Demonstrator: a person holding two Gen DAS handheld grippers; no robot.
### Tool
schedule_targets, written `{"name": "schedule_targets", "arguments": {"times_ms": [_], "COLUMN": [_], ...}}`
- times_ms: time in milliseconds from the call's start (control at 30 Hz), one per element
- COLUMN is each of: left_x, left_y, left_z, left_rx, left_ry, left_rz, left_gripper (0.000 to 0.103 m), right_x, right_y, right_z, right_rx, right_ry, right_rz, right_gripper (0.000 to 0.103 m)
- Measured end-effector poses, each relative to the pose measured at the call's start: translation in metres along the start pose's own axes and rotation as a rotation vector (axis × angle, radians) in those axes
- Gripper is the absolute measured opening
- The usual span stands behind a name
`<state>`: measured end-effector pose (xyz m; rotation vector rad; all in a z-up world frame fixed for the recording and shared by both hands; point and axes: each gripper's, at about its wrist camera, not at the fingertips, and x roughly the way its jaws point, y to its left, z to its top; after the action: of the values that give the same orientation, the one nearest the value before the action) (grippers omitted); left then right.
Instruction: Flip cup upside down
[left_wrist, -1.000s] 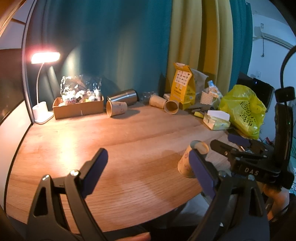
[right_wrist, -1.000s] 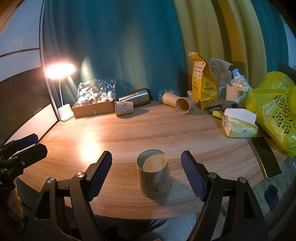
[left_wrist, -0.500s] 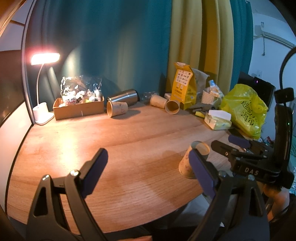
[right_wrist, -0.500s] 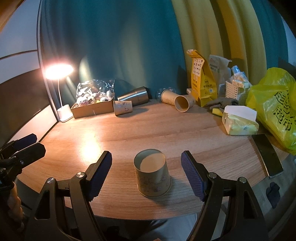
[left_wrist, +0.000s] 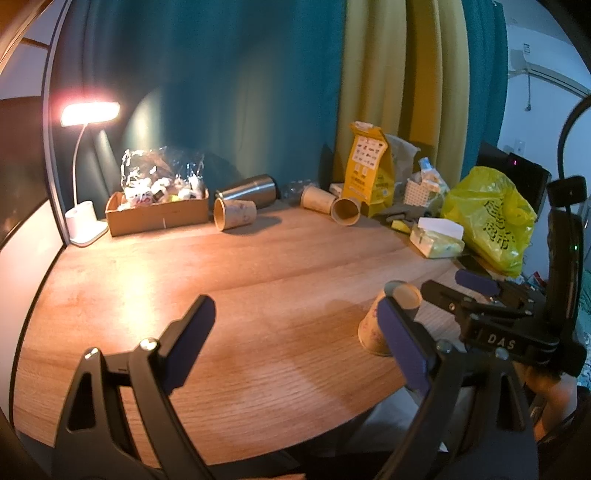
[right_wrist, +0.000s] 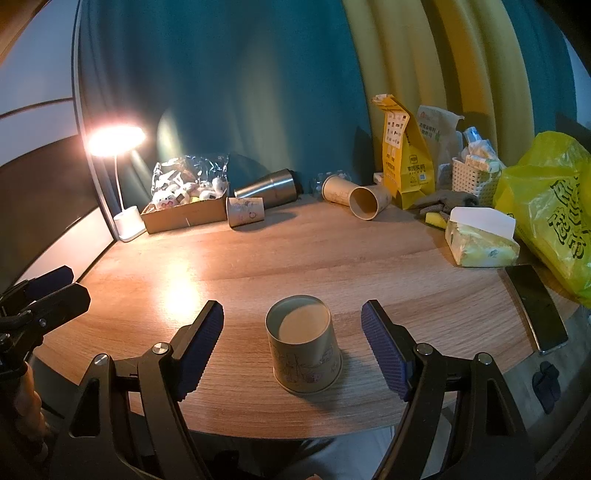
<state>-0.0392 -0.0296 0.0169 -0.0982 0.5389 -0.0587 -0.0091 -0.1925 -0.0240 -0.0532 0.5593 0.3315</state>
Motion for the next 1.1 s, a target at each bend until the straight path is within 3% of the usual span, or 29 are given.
{"name": "schedule_targets", "arguments": {"times_ms": [1100], "left_x": [0.0042], "left_y": [-0.0015], "left_z": [-0.0014], "left_rx": [-0.016], "left_ry": [0.011], "left_rz": [0.012], "left_gripper": [0.09], "right_x": [0.0052], "right_y": [-0.0044], "right_z": [-0.0012], "right_rx": [0.006], "right_ry": [0.008], "right_rz": [0.005], "right_gripper": [0.08]}}
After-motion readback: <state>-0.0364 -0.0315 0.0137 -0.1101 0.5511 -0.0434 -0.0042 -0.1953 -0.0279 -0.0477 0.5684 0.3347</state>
